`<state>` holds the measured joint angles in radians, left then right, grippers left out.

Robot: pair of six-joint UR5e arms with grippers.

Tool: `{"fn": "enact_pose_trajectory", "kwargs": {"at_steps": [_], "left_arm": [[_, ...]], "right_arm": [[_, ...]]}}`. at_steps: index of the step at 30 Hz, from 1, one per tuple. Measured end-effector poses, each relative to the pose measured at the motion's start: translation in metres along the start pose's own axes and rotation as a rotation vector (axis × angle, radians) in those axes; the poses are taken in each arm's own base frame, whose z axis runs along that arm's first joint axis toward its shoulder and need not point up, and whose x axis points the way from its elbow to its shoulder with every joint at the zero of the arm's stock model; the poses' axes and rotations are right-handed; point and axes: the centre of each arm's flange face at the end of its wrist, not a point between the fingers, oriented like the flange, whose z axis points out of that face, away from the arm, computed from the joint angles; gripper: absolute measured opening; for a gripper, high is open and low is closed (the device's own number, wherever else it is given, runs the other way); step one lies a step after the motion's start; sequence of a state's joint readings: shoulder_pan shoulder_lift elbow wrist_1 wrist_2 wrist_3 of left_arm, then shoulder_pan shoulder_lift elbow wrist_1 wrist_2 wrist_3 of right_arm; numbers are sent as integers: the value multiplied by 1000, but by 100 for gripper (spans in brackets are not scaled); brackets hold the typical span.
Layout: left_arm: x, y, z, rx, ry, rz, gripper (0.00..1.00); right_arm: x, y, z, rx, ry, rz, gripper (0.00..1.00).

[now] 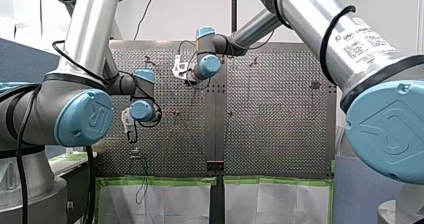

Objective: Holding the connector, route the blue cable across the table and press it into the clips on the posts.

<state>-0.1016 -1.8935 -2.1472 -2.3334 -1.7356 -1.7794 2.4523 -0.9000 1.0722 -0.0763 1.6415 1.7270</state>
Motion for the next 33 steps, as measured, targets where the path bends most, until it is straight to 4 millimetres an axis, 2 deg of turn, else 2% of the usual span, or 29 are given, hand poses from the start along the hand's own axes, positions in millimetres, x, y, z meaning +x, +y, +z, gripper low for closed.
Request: {"fn": "enact_pose_trajectory", "kwargs": {"at_steps": [21, 22, 33], "left_arm": [[0, 0, 0, 0, 0, 0, 0], [0, 0, 0, 0, 0, 0, 4], [0, 0, 0, 0, 0, 0, 4]], "right_arm": [[0, 0, 0, 0, 0, 0, 0], [0, 0, 0, 0, 0, 0, 0], [0, 0, 0, 0, 0, 0, 0]]}}
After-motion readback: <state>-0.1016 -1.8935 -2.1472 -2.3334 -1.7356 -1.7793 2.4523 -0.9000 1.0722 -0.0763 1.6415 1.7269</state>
